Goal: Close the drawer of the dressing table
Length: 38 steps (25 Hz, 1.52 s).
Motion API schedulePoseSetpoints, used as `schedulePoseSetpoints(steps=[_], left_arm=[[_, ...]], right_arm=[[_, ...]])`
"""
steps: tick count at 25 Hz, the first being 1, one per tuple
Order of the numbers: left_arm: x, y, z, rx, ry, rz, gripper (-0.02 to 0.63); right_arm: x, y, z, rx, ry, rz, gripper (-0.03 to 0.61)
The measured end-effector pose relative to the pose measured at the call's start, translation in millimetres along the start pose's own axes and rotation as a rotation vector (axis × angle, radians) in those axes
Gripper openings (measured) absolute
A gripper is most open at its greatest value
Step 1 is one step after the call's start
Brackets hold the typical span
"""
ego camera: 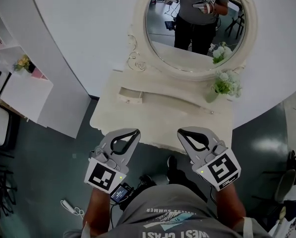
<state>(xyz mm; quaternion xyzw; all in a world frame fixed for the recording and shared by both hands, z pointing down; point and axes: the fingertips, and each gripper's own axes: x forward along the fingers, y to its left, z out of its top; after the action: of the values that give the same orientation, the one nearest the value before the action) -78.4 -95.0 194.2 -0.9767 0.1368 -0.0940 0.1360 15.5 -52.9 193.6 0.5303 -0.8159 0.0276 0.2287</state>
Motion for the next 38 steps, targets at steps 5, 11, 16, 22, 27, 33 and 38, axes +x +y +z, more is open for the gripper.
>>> schedulePoseSetpoints(steps=[5, 11, 16, 22, 27, 33, 38], left_arm=[[-2.1, 24.7, -15.4, -0.004, 0.036, 0.068, 0.003], [-5.5, 52.2, -32.9, -0.045, 0.104, 0.183, 0.003], [-3.5, 73.1, -48.2, -0.090, 0.150, 0.267, 0.003], [7.1, 92.6, -75.7, -0.145, 0.199, 0.316, 0.003], [22.9, 106.9, -99.3, -0.185, 0.234, 0.331, 0.003], [46.6, 124.1, -141.8, -0.208, 0.284, 0.331, 0.003], [67.2, 135.1, -180.1, -0.264, 0.314, 0.332, 0.003]], right_arm=[[31.5, -14.4, 4.0, -0.017, -0.016, 0.050, 0.002], [70.0, -28.6, 9.0, -0.047, -0.039, 0.146, 0.002], [101.4, -41.4, 10.5, -0.064, -0.042, 0.223, 0.002], [129.3, -55.4, 7.1, -0.057, -0.042, 0.266, 0.002], [147.1, -68.6, -6.6, -0.042, -0.015, 0.290, 0.002], [169.8, -85.3, -27.6, -0.018, 0.013, 0.303, 0.002], [194.6, -97.9, -47.9, 0.008, 0.039, 0.308, 0.002]])
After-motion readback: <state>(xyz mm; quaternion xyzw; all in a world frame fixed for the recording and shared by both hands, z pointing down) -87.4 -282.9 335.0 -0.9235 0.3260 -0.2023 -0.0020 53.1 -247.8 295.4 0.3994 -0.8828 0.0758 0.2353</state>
